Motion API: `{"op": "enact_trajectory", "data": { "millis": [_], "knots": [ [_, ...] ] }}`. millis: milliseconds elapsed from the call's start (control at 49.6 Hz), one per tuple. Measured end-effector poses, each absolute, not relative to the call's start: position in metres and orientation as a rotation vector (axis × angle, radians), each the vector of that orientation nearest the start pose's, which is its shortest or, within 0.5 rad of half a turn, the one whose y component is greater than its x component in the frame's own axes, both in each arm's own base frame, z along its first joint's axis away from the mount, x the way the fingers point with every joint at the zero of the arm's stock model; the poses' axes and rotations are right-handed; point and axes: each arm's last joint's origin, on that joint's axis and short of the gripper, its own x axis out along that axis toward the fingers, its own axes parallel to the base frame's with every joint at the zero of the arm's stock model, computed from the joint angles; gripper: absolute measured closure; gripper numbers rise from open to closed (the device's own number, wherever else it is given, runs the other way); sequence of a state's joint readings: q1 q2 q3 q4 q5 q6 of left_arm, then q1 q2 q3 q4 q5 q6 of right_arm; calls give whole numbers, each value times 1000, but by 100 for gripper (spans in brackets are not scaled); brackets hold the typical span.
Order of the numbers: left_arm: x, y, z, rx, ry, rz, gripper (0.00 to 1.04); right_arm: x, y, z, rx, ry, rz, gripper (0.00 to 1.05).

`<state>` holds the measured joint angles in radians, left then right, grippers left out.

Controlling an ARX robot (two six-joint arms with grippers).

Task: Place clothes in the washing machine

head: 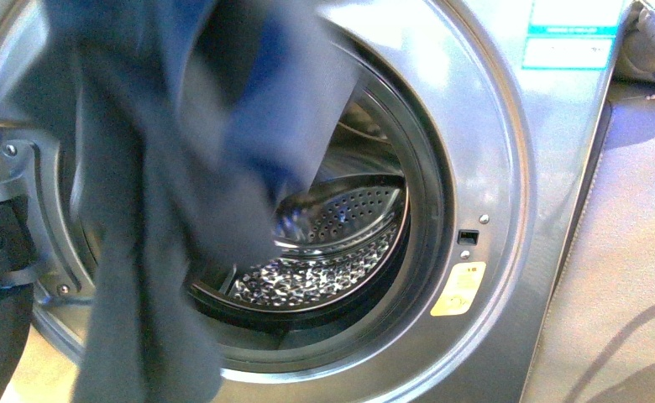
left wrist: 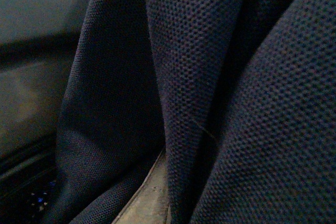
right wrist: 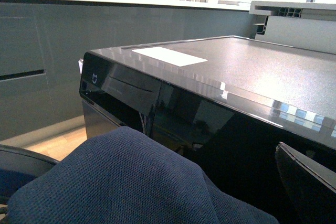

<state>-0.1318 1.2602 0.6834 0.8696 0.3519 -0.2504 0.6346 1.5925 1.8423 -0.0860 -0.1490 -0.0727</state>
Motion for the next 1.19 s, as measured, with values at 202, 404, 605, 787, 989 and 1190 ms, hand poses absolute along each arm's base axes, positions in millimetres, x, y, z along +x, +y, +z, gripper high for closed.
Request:
{"op": "enact_trajectory", "data": {
  "millis": [202, 404, 605, 787, 989, 1190],
  "knots": [
    [264, -48, 277, -202, -195, -506, 91, 274, 208, 501, -24, -189, 775, 8],
    [276, -54, 247, -205, -100, -487, 91, 267, 201, 511, 71, -156, 733, 8],
    [297, -63, 228, -195, -49, -461, 91, 227, 179, 502, 284, -106, 715, 8],
    [320, -76, 213, -146, -30, -433, 91, 196, 156, 459, 318, -69, 660, 8],
    [353, -81, 198, -104, -15, -331, 91, 169, 129, 437, 290, -184, 473, 8],
    [383, -75, 190, -81, -2, -257, 91, 176, 95, 412, 223, -229, 213, 8]
  ]
}}
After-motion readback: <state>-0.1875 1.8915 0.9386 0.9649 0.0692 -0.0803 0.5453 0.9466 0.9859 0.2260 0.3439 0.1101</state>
